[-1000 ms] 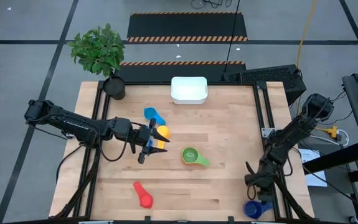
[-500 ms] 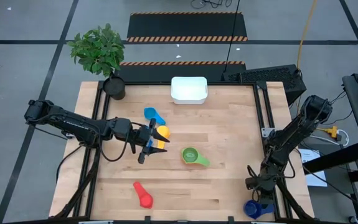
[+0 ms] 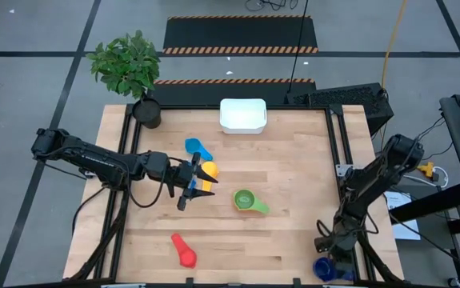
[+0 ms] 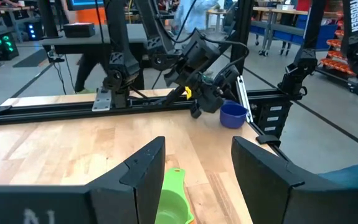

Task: Nest measuring cups in basket
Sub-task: Stack the dark blue measuring cup on top of the green measuring cup

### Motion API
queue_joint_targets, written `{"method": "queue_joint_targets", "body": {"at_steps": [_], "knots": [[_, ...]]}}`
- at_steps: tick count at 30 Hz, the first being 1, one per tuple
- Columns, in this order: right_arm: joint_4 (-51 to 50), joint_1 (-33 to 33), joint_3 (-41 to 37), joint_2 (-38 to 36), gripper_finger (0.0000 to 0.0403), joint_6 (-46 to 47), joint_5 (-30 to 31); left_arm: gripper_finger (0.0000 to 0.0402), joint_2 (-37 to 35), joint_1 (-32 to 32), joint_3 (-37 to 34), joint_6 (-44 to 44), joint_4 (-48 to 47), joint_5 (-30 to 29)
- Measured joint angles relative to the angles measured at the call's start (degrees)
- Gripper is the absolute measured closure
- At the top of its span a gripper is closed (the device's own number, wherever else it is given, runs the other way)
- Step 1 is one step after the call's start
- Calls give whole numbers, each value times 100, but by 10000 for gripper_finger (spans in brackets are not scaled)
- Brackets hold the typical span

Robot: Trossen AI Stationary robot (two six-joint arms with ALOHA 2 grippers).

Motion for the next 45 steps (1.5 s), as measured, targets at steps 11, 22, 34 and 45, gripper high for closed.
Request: {"method": "queue_joint_targets", "body": {"at_steps": [11,22,34,45], "knots": [[221,-110,0,-159,398,-218,1078,215,0,0,0,108,-37,-6],[-336,-443,0,-749,402,-2703,3958,215,0,-173,0,-1237,-56,-775],[293,-1013,0,-798,402,-5857,5489,215,105,-292,251,-1833,696,-2349],[278,-1359,0,-795,403,-6799,4465,215,1802,-1005,1944,-1494,636,-3669]]}}
